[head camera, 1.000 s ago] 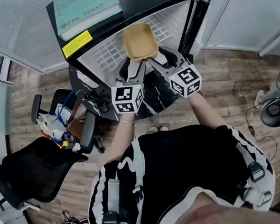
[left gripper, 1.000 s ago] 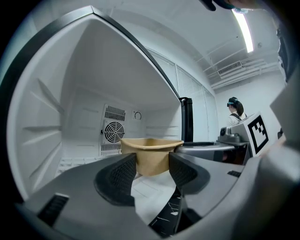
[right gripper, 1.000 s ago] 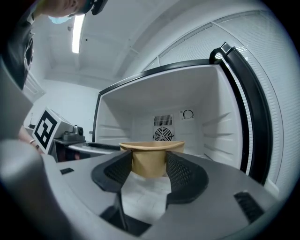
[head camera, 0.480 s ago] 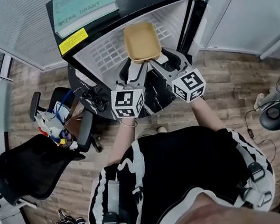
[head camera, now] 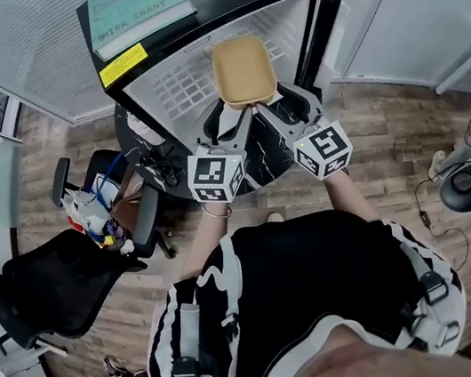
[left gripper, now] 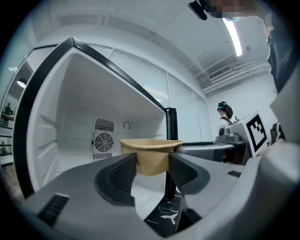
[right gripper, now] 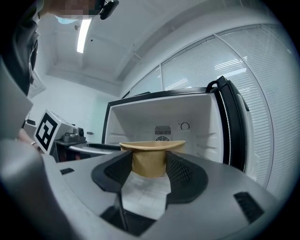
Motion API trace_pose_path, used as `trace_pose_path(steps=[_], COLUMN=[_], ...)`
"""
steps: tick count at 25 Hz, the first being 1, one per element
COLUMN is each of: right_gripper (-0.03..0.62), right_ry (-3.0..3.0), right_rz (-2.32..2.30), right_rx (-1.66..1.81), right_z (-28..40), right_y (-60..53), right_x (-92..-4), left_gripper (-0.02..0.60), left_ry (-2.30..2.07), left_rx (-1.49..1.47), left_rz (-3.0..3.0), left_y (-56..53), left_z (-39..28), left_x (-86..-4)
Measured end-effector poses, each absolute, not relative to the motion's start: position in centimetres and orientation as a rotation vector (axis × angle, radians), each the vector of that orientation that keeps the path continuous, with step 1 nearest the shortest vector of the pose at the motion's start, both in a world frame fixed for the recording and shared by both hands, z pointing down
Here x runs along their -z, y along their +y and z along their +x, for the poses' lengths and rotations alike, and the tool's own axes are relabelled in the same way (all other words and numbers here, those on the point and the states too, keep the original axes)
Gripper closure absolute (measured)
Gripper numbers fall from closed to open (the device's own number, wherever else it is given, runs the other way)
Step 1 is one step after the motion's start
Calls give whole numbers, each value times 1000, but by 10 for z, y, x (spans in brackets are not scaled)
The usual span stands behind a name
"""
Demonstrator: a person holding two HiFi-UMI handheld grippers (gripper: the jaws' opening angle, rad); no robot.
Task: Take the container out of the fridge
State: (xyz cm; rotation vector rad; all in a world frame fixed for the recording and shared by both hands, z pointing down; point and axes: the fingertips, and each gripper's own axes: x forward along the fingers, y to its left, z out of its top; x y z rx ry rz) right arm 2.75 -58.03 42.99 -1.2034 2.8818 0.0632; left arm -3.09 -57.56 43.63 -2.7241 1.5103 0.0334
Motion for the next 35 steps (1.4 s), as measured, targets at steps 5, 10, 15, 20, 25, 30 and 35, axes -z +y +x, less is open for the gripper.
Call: trace_pose_path(steps=[5,10,15,20,25,30,35], right_gripper=[361,361,361,361,361,361,361], right_ry=[2861,2836,2808,2798,2790,2775,2770], right_rz=[-1235,-1268,-1290,-1296,-1300,-1299,-1298], right_rx=[-69,-90,-105,-115,-116,-122,-121], right_z=[25,26,24,16,5,-4,-11], right_y=[-563,-538,-516,-494,-469,-443,-419], right_x=[-422,-413,-407,-403,-401,-399,-398], left_gripper=[359,360,360,360,360,360,361], left_ry=[1481,1439,1419,1406,1397,1391,1385], left_rx=[-55,-72,-99,-112,-117,-124,-122], left_rz=[-2734,-2738,-2739,-2737,-2735,-2730,-2732], left_y=[-559,-536,-515,-493,-468,-442,-418], left_z=[-34,-33,-36,-43,-54,-64,-71], left_x=[-429,-419,-414,-409,-407,-405,-404])
